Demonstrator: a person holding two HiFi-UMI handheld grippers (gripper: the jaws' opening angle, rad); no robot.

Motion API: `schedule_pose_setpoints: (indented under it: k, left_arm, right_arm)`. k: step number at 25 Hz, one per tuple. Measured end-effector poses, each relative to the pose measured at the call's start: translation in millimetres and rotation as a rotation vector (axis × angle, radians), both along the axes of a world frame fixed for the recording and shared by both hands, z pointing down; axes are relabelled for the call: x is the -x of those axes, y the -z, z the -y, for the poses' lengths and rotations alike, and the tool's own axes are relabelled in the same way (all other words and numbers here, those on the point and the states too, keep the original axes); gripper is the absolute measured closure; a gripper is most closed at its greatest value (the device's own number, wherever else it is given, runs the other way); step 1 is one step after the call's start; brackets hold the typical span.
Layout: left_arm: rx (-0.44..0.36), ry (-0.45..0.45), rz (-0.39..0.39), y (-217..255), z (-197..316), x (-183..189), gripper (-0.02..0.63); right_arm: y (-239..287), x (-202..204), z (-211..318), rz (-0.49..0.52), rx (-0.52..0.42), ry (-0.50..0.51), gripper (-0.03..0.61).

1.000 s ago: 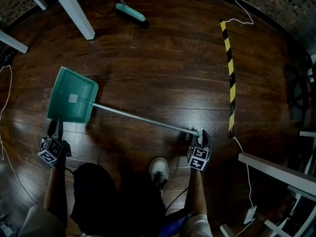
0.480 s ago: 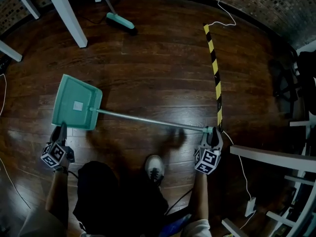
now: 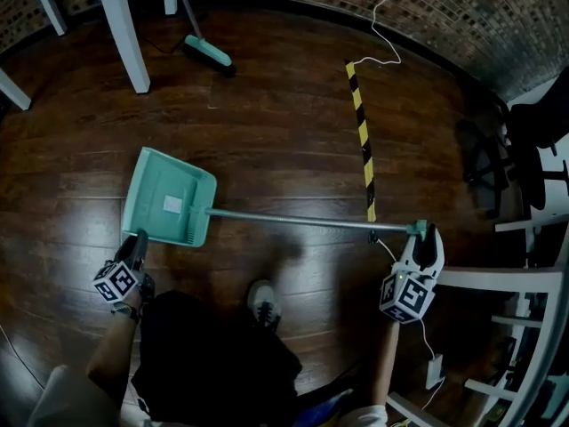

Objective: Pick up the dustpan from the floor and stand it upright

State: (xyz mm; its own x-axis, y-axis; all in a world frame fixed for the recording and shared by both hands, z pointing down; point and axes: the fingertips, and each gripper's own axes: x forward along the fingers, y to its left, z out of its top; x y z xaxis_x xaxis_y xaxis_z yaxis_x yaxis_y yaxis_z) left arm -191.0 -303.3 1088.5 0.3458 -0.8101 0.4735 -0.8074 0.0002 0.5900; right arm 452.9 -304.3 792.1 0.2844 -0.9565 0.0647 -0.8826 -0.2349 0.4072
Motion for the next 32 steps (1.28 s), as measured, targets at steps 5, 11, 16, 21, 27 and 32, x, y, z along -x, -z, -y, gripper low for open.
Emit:
schedule_pose_setpoints:
  k: [5, 11, 16, 21, 27, 32]
  left_arm:
    - [0.064, -0.048, -0.125, -20, -14, -27, 0.416]
    - [0.151, -0.009, -0.349, -42, -21, -17, 0.416]
    - [0.170, 0.029, -0.384, -56, -27, -7, 0.416]
    - [0.174, 0.045, -0.494, -72, -32, -7, 0.416]
    - [0.381, 0.072, -0.631, -106, -45, -14, 0.416]
    - [0.545, 0.091, -0.623, -121, -71, -11, 0.425]
  right_arm:
    - [54, 13, -13, 0.043, -0.124, -0.035, 0.471]
    - [116, 79, -3, -0.138, -0.114, 0.041, 0.460]
    - [143, 139, -11, -0.399, 0.036, 0.181, 0.422]
    - [142, 144, -32, -0.328, 0.023, 0.273, 0.385]
    - [123, 174, -22, -0.131, -0.070, 0.375, 0.383]
    - [113, 224, -4, 0.002, -0.106, 0.493, 0.383]
